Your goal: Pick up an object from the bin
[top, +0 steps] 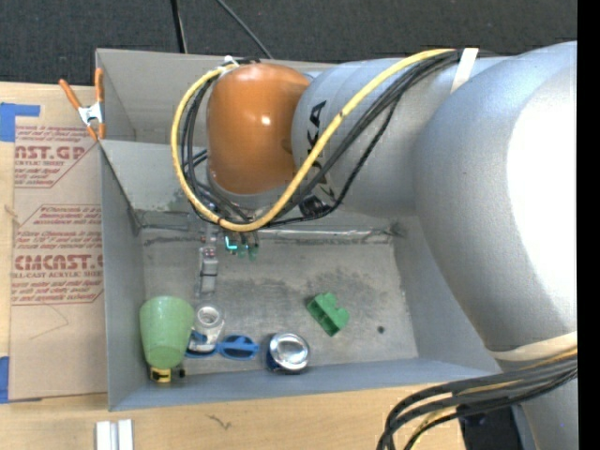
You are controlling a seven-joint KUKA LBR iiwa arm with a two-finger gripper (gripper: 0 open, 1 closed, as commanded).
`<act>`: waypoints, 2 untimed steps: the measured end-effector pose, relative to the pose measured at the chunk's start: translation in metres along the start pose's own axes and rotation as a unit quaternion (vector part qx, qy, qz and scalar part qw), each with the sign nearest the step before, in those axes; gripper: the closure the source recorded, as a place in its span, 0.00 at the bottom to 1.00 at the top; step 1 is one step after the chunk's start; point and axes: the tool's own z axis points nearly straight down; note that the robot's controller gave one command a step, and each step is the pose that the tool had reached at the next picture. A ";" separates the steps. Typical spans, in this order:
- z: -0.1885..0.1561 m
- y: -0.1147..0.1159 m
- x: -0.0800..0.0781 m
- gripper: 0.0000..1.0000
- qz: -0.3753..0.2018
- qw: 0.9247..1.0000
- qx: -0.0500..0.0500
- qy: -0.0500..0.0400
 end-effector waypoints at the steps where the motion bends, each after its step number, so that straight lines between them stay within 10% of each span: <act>1: 0.084 0.024 0.048 0.00 -0.097 0.995 0.011 0.002; 2: 0.085 0.020 0.048 1.00 -0.093 0.996 0.013 0.005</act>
Offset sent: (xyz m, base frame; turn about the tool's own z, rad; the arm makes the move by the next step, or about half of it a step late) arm -0.0500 0.0332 -0.0845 -0.1931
